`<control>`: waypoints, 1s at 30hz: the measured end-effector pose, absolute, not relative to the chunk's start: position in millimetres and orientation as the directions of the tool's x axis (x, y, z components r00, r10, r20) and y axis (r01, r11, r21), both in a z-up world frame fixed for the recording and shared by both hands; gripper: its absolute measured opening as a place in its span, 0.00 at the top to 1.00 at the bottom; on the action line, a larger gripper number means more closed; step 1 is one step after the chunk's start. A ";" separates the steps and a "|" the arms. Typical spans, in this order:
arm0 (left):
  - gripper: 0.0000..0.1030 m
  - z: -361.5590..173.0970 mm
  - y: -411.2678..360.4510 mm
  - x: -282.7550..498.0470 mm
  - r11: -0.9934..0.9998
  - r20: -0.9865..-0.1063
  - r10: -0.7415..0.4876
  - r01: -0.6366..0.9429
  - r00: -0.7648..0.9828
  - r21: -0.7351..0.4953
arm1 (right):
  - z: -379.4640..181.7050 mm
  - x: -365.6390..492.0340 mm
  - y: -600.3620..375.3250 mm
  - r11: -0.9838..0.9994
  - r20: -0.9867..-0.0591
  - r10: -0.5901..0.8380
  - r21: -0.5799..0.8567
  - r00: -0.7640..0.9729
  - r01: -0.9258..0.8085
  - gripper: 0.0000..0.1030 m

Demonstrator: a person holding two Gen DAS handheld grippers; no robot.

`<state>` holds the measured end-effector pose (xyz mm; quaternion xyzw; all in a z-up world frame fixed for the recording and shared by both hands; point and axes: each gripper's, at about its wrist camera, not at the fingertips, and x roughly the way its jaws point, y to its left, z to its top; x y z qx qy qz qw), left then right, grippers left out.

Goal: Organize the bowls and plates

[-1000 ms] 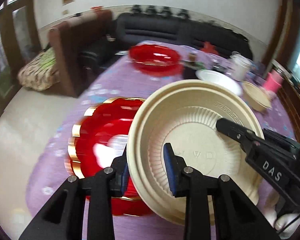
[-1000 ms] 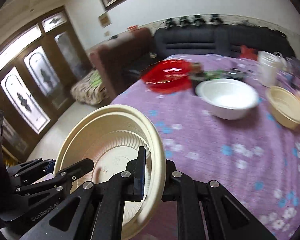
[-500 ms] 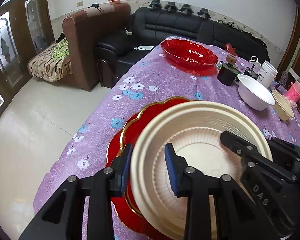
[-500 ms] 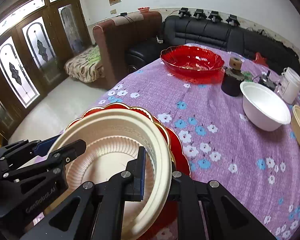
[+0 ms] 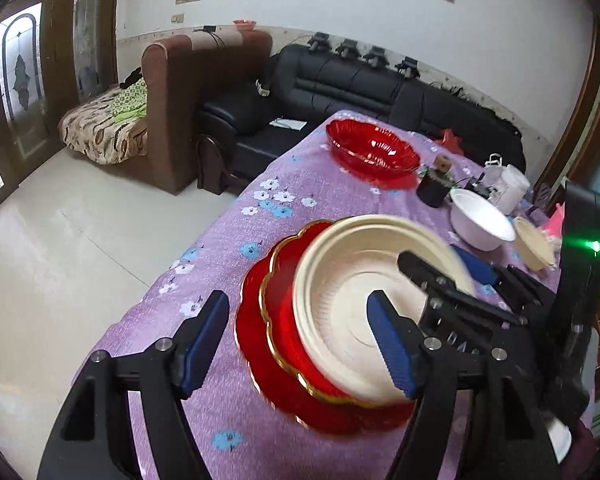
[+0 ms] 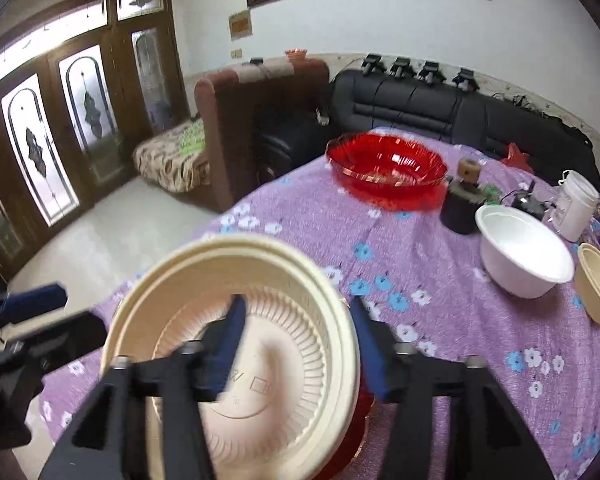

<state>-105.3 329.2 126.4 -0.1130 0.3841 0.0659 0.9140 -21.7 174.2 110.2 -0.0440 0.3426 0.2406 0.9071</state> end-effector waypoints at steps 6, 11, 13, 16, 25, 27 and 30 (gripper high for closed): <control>0.30 154.8 316.4 -135.8 0.966 -0.671 0.004 -0.177 0.741 -0.190 | 140.4 -45.2 144.9 0.898 -0.582 0.394 0.079 0.711 -0.433 0.39; 0.23 204.2 292.6 -171.9 0.984 -0.605 -0.042 -0.072 0.795 -0.163 | 192.6 -78.0 82.2 0.912 -0.516 0.384 0.084 0.765 -0.401 0.40; 0.19 227.0 282.1 -187.2 0.991 -0.567 -0.023 -0.054 0.824 -0.119 | 219.6 -94.6 48.4 0.925 -0.483 0.357 0.065 0.800 -0.374 0.39; 0.19 268.9 267.7 -210.4 0.998 -0.490 -0.002 -0.030 0.872 -0.058 | 264.7 -115.7 3.2 0.950 -0.438 0.294 0.031 0.850 -0.312 0.39; 0.19 427.5 237.4 -254.9 0.999 -0.331 -0.043 0.046 0.943 0.001 | 432.7 -183.6 -111.3 0.989 -0.301 0.147 0.062 0.942 -0.134 0.33; 0.19 457.2 234.1 -262.6 0.998 -0.308 -0.062 0.060 0.949 -0.014 | 462.6 -198.2 -130.8 0.990 -0.290 0.128 0.094 0.948 -0.105 0.33; 0.19 500.2 226.9 -274.9 0.995 -0.261 -0.100 0.092 0.960 -0.044 | 501.8 -219.1 -152.5 0.994 -0.259 0.071 0.104 0.963 -0.046 0.33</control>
